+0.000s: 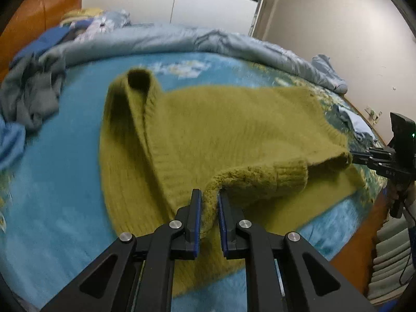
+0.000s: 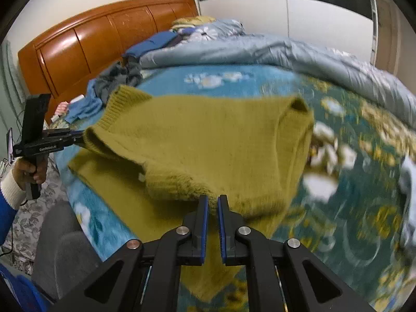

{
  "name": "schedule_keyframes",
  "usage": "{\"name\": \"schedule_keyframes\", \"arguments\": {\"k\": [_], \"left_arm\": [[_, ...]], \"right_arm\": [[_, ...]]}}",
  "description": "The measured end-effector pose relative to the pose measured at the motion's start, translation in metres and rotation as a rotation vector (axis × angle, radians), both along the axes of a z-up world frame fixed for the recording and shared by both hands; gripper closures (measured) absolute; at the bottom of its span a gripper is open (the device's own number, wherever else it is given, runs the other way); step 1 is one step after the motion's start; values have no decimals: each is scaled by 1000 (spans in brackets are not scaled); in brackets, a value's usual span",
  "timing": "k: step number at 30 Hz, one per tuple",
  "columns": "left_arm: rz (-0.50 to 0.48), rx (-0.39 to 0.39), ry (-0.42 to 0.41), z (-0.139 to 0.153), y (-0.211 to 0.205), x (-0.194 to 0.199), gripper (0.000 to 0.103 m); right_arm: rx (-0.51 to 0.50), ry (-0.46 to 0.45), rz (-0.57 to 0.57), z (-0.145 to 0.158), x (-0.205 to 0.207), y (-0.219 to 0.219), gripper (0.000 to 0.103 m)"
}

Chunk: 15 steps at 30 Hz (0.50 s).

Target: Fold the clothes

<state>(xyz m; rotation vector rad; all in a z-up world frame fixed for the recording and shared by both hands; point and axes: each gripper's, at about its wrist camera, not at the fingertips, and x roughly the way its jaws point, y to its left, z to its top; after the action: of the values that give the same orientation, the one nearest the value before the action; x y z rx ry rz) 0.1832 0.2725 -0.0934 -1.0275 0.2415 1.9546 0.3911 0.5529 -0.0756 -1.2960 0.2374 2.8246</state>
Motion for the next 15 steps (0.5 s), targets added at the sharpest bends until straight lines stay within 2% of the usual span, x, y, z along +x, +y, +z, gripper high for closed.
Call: {"name": "schedule_keyframes", "arguments": {"k": [4, 7, 10, 12, 15], "left_arm": [[60, 46, -50, 0, -12, 2, 87], [85, 72, -95, 4, -20, 2, 76], [101, 103, -107, 15, -26, -5, 68], [148, 118, -91, 25, -25, -21, 60], [215, 119, -99, 29, -14, -53, 54]], "right_arm": [[-14, -43, -16, -15, 8, 1, 95], [-20, -38, -42, -16, 16, 2, 94], [-35, -7, -76, -9, 25, 7, 94], [-44, 20, -117, 0, 26, 17, 94], [-113, 74, -190, 9, 17, 40, 87]]}}
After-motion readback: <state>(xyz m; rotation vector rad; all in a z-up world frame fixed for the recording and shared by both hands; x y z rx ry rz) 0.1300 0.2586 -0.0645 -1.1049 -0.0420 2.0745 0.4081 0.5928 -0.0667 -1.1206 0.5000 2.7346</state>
